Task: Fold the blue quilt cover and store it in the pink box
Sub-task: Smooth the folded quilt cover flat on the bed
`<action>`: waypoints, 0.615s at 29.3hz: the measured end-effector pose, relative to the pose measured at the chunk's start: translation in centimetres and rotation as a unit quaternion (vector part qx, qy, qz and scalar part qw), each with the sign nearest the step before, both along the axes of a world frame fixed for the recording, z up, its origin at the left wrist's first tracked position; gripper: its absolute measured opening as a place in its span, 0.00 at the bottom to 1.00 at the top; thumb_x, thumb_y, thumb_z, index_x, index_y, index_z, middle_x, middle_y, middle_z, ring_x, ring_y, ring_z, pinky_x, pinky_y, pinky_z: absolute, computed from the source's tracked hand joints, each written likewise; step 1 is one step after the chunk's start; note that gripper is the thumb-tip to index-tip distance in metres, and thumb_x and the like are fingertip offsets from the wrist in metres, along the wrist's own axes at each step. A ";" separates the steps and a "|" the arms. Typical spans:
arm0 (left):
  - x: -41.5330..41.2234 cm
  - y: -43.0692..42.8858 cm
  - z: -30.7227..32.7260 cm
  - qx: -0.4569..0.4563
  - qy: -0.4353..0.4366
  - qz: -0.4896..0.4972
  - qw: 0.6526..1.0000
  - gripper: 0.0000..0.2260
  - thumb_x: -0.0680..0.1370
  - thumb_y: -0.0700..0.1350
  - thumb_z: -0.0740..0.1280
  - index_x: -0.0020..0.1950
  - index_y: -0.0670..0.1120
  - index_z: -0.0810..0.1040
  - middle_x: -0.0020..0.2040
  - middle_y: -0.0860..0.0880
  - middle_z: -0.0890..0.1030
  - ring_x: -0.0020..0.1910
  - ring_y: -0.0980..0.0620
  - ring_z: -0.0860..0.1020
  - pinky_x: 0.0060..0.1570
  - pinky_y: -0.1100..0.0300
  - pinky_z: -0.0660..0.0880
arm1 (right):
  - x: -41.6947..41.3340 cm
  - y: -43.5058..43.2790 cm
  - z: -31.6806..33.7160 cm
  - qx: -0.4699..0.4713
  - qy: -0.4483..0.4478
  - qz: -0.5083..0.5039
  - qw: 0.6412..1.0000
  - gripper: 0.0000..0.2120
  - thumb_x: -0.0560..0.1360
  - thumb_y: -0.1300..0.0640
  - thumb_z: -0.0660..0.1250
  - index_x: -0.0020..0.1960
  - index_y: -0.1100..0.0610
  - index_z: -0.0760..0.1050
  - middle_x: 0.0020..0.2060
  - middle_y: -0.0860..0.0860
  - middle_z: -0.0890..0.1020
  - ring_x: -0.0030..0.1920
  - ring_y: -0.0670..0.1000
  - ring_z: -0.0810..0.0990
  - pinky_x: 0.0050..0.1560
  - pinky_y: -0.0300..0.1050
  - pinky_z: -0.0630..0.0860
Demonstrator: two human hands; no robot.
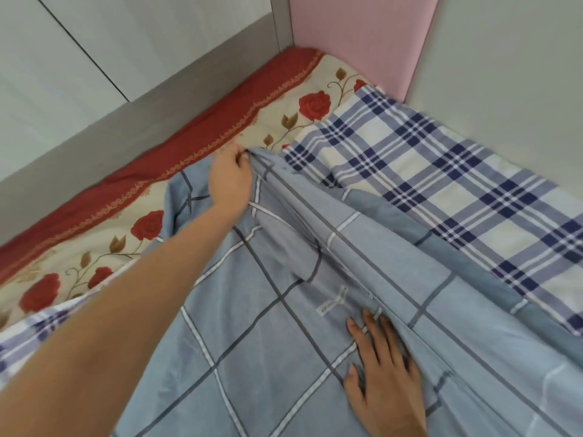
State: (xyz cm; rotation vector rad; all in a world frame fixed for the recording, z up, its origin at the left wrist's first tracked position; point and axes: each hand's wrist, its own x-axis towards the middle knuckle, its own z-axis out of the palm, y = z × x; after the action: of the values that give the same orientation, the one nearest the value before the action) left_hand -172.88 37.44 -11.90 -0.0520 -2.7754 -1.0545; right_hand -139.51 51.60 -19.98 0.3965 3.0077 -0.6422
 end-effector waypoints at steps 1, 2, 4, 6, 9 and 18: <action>0.2 -0.5 -0.7 -0.021 -0.017 0.019 0.999 0.09 0.81 0.40 0.58 0.52 0.42 0.77 0.38 0.46 0.75 0.31 0.52 0.67 0.33 0.58 0.60 | -0.1 0.0 -0.1 -0.010 0.000 -0.002 1.000 0.34 0.66 0.45 0.57 0.72 0.48 0.64 0.71 0.49 0.69 0.67 0.51 0.68 0.51 0.50 0.78; 0.0 -1.0 -1.2 -0.043 -0.037 0.036 0.998 0.10 0.82 0.41 0.58 0.54 0.41 0.78 0.40 0.44 0.77 0.32 0.51 0.69 0.34 0.58 0.62 | -0.4 0.0 -0.1 -0.019 -0.006 0.002 1.000 0.34 0.66 0.45 0.57 0.73 0.48 0.63 0.71 0.49 0.68 0.66 0.51 0.69 0.50 0.51 0.80; -0.2 -1.8 -2.4 -0.068 -0.095 0.053 0.992 0.11 0.82 0.42 0.58 0.56 0.41 0.78 0.46 0.40 0.81 0.38 0.45 0.74 0.37 0.57 0.65 | -0.6 0.0 -0.2 -0.015 -0.021 0.012 1.000 0.35 0.68 0.44 0.57 0.74 0.47 0.60 0.72 0.49 0.66 0.65 0.54 0.73 0.52 0.55 0.80; -0.2 -1.8 -2.9 -0.130 -0.129 0.063 0.981 0.10 0.81 0.41 0.58 0.57 0.40 0.76 0.51 0.38 0.80 0.45 0.41 0.76 0.40 0.54 0.68 | -0.6 -0.1 -0.3 -0.011 -0.016 0.022 1.000 0.34 0.68 0.45 0.57 0.74 0.48 0.61 0.72 0.50 0.67 0.63 0.54 0.74 0.51 0.51 0.81; 0.9 0.8 -2.2 -0.253 -0.030 0.020 0.967 0.16 0.75 0.38 0.60 0.63 0.44 0.71 0.64 0.40 0.71 0.61 0.39 0.68 0.58 0.47 0.63 | -0.8 -0.2 0.6 -0.017 -0.023 0.011 1.000 0.31 0.69 0.45 0.57 0.72 0.49 0.65 0.70 0.49 0.69 0.59 0.48 0.74 0.42 0.38 0.79; 6.0 11.1 -2.9 -0.227 -0.058 -0.539 0.809 0.12 0.77 0.46 0.66 0.60 0.47 0.75 0.60 0.50 0.73 0.55 0.51 0.73 0.46 0.56 0.71 | -0.6 0.0 0.6 -0.011 -0.053 -0.002 0.999 0.31 0.71 0.44 0.56 0.74 0.46 0.61 0.73 0.47 0.66 0.58 0.48 0.79 0.36 0.38 0.80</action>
State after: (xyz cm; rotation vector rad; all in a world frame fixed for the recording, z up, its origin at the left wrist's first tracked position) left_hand -166.89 48.54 -14.78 -1.8346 -2.9520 -0.4360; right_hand -140.08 51.55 -19.38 0.4205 2.8978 -0.6340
